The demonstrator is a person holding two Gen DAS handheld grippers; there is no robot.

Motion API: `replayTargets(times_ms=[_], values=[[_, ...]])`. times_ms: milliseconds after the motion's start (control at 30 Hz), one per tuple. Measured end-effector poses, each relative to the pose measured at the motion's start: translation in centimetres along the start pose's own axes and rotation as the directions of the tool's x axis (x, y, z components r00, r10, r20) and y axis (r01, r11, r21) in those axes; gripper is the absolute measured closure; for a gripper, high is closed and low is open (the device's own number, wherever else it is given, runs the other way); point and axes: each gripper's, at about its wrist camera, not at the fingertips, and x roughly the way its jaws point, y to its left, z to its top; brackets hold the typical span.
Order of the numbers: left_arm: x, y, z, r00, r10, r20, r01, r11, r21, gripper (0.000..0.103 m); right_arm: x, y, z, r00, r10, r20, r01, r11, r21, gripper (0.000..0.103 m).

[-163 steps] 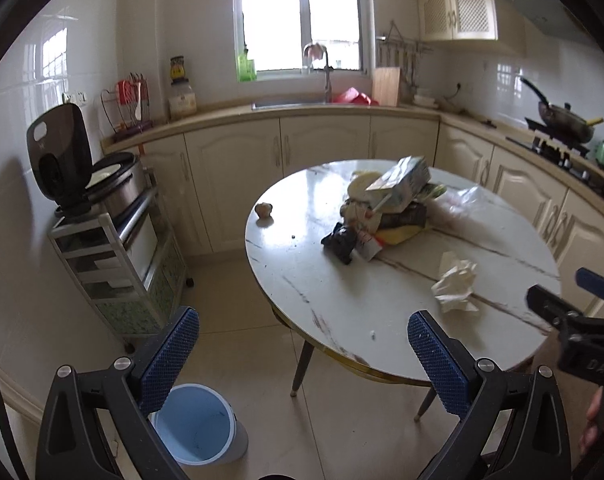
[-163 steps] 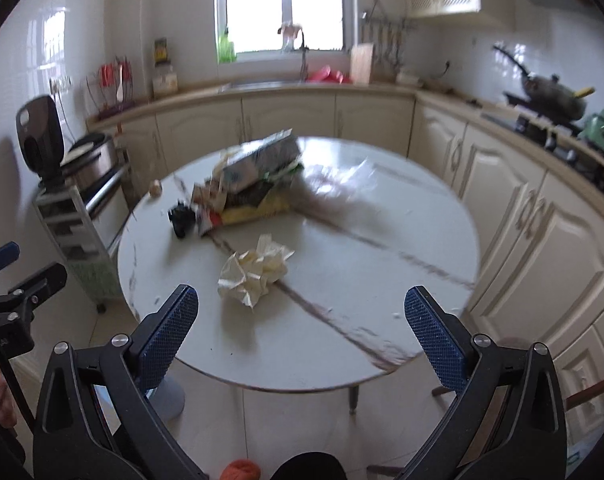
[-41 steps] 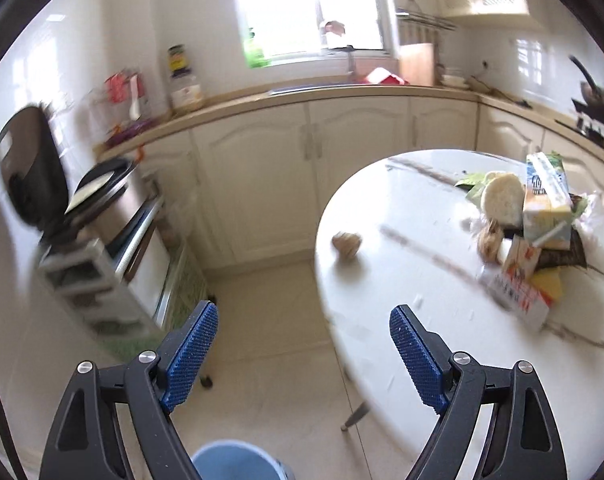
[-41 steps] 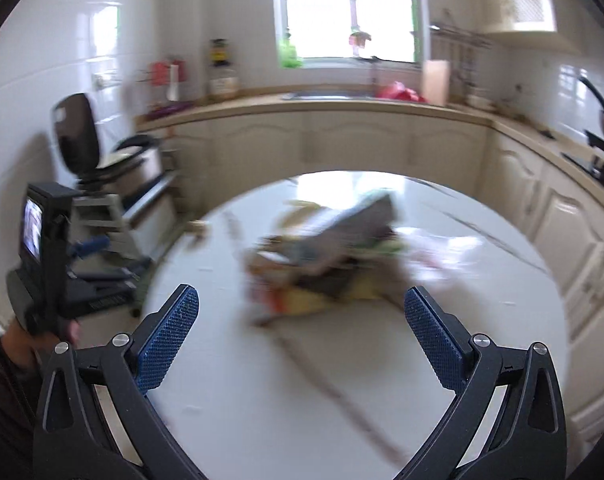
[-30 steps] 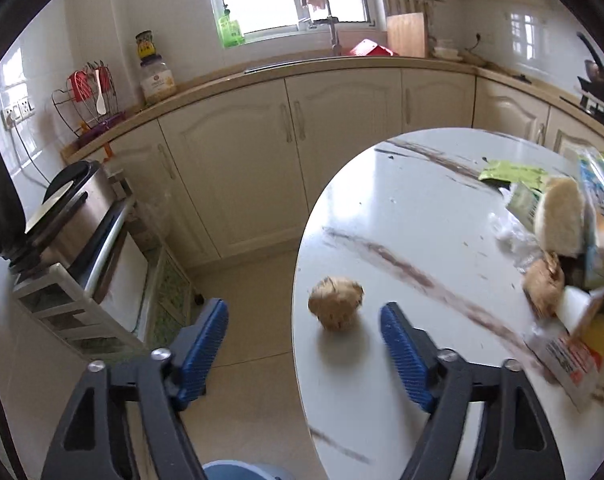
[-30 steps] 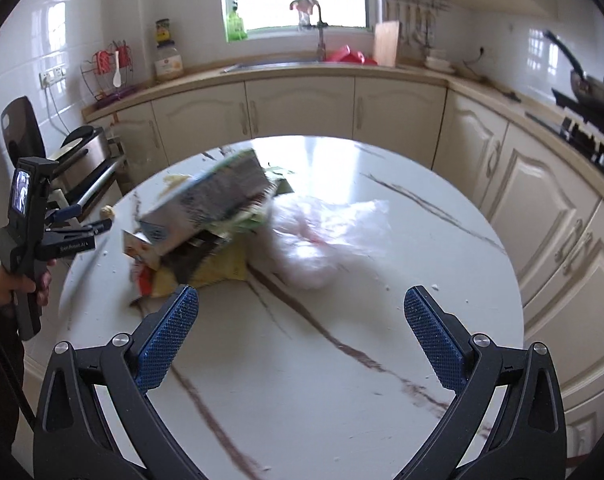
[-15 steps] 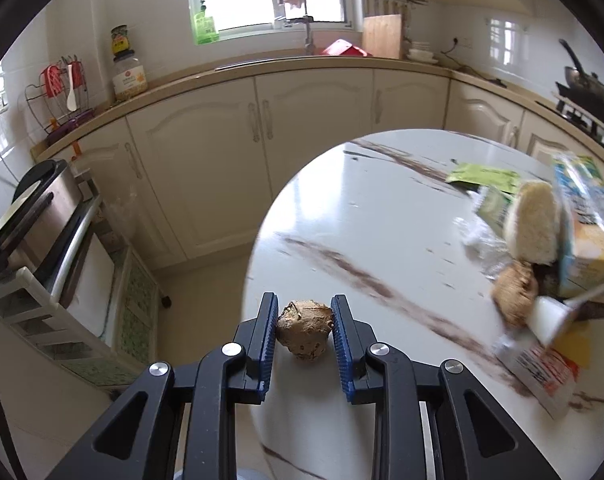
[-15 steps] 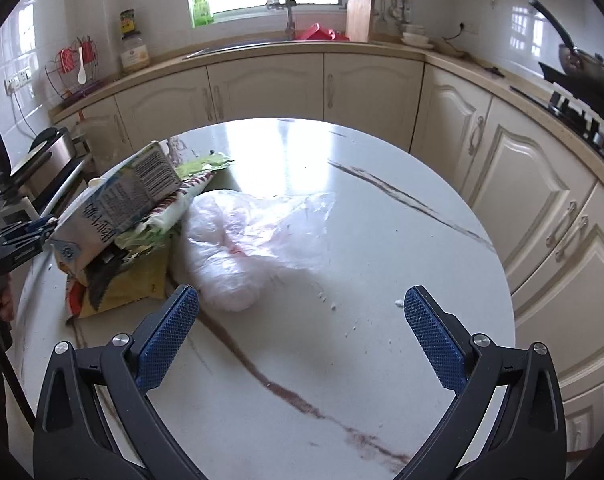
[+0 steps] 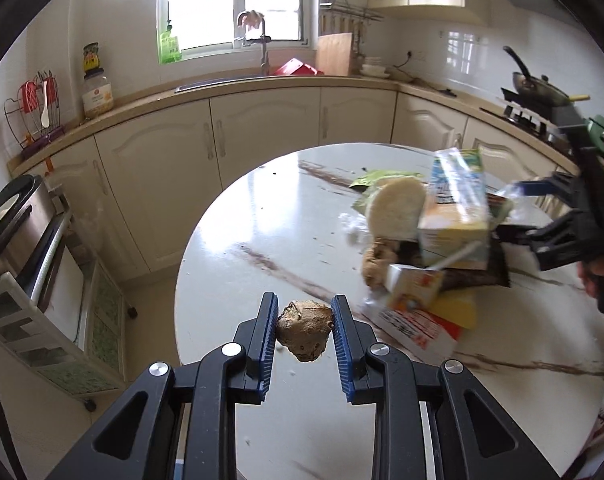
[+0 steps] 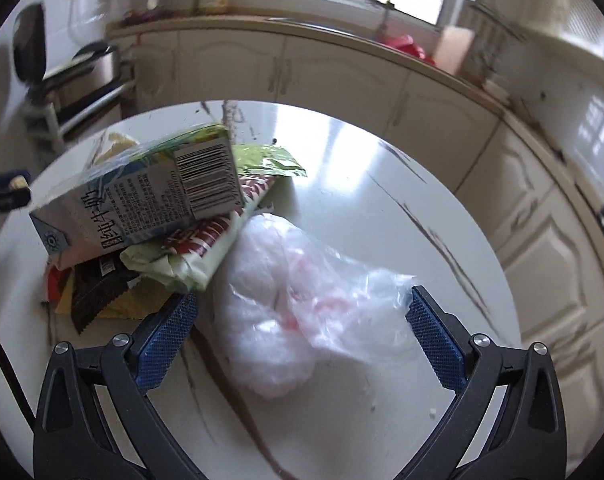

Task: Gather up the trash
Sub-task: 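Grasp the brown lump with the left gripper while the right grasps the clear bag, then move both items over the blue bin and open both grippers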

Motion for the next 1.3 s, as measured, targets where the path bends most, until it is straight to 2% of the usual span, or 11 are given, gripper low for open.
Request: replayTargets(times_ms=[100,233,300,400,567,667,833,900,1000,1167,1300], values=[[-1.3,-0.4,-0.8,1.0,-0.013,-0.002,0.013,1.0,-0.008,0.08,1.7,0.3,0.0,0.999,0.028,-0.046,-0.028,1.0,-0.001,0.002],[-3.0,-0.9,-1.4,1.0,-0.025,-0.002,0.025,1.0,-0.004,0.08,1.7,-1.8,-1.4,0.994,0.102,-0.029,-0.098,0.987,0.125,0.042],[-3.8,-1.4,-1.3,1.0,-0.024,-0.001,0.024,1.0,0.001,0.08,0.9,-2.2,-2.1,0.994,0.103,-0.021,-0.099,0.985,0.143,0.047],[-5.5,-1.9,-1.9,1.0,-0.028,0.013,0.028,1.0,-0.005,0.08,-1.2,-2.9,-3.7,0.997,0.08,-0.008,-0.077,0.983,0.169,0.049],[-9.2,-3.0,-3.0,0.998,-0.038,0.043,0.039,0.999,-0.022,0.08,-7.2,-4.5,-5.9,0.996,0.023,0.082,-0.045,0.959,0.279,0.049],[-11.9,-3.1,-4.2,0.993,-0.074,0.087,0.077,0.996,-0.038,0.08,-11.5,-3.2,-6.0,0.989,0.009,0.145,-0.049,0.96,0.275,0.049],[-17.8,-0.5,-8.8,0.99,-0.068,0.127,0.081,0.991,-0.108,0.08,-17.3,3.8,-4.9,0.965,0.069,0.253,-0.12,0.974,0.193,0.048],[-20.0,1.1,-11.3,0.991,-0.041,0.129,0.059,0.988,-0.143,0.08,-18.2,7.6,-4.1,0.951,0.13,0.282,-0.177,0.973,0.15,0.048],[-22.2,3.8,-14.7,0.994,0.0,0.113,0.023,0.979,-0.205,0.08,-18.6,14.5,-2.7,0.917,0.255,0.308,-0.29,0.954,0.073,0.048],[-24.9,9.4,-21.5,0.995,0.089,0.041,-0.072,0.947,-0.313,0.08,-16.4,25.5,-0.7,0.861,0.437,0.26,-0.441,0.896,-0.046,0.048],[-25.1,13.6,-26.3,0.989,0.143,-0.047,-0.15,0.907,-0.394,0.08,-12.9,33.0,0.3,0.833,0.525,0.175,-0.515,0.851,-0.104,0.048]])
